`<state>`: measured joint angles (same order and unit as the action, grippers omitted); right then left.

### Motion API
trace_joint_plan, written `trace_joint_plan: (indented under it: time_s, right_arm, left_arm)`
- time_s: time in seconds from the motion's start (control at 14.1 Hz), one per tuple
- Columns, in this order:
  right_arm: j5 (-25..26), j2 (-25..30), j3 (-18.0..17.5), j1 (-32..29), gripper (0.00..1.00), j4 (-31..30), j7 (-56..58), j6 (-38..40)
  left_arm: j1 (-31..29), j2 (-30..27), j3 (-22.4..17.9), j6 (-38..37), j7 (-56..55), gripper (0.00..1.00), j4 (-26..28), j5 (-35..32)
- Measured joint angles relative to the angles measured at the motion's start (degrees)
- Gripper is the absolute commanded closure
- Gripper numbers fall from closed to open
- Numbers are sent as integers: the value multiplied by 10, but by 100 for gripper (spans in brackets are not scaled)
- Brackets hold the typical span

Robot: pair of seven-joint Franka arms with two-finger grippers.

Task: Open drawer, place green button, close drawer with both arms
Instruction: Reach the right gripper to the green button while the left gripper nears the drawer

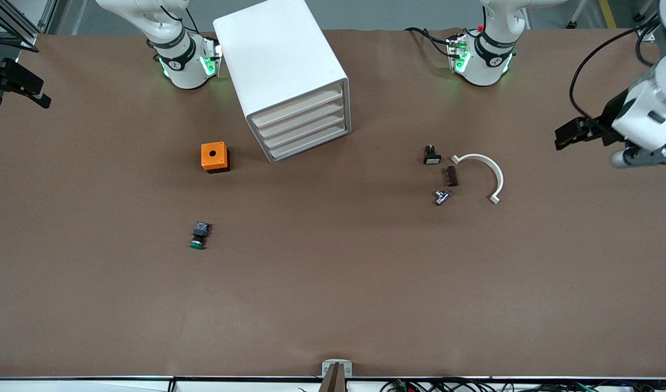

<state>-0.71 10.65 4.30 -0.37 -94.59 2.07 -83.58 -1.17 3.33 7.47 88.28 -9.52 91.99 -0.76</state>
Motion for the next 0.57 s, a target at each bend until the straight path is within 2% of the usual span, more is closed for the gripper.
trace_joint_plan:
  time_s: [0.21,0.57]
  right_arm:
    - [0,-13,2,-1,0,-1,0,1]
    - [2,-93,2,-3,0,1,0,-12]
  left_arm:
    - [2,51,1,43,-3,0,-1,0]
    - [19,123,7,102,-79,0,-1,7]
